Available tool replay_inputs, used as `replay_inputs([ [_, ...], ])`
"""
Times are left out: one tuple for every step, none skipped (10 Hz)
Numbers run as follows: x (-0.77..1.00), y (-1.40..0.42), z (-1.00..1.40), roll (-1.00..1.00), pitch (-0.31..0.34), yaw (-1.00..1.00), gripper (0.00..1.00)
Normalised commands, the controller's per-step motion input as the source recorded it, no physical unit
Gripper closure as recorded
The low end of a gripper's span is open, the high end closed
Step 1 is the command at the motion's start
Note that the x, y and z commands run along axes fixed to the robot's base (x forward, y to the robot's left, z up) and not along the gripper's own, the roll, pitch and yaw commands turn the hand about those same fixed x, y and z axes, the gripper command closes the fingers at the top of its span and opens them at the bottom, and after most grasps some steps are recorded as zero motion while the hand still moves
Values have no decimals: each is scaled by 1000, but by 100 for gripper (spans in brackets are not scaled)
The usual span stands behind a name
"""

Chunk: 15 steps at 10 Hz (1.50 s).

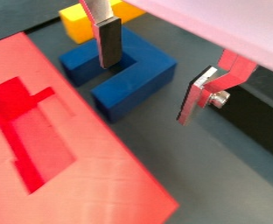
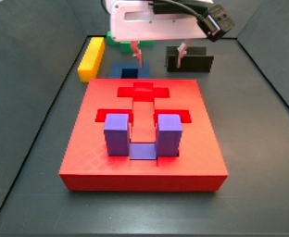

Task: Pick up the blue object. Move up. Place the blue object on the fixture. Regrasp the blue object. Move to above the board. Insert the blue object.
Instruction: Pick up the blue object.

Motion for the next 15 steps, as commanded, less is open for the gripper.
replay_inputs([
  [-709, -243, -406, 57, -137, 0, 0],
  [-486, -123, -111, 13, -147, 46, 0],
  [-331, 0, -20, 14, -137, 126, 0],
  [-174, 40, 0, 0, -87, 154, 0],
  [-114, 60, -46, 14, -79, 197, 0],
  [-57, 0, -209, 29, -106, 217, 0],
  [0, 0, -194, 34, -90, 234, 0],
  [0, 0, -151, 16, -71, 189, 0],
  [0, 0, -123, 13, -51, 117, 0],
  [6, 0, -91, 39, -44, 14, 0],
  [151, 0, -80, 74, 0, 0, 0],
  [194, 0, -66, 87, 0, -34, 0],
  [217, 0, -49, 101, 0, -34, 0],
  [223, 0, -49, 107, 0, -3, 0],
  [186, 0, -123, 107, 0, 0, 0],
])
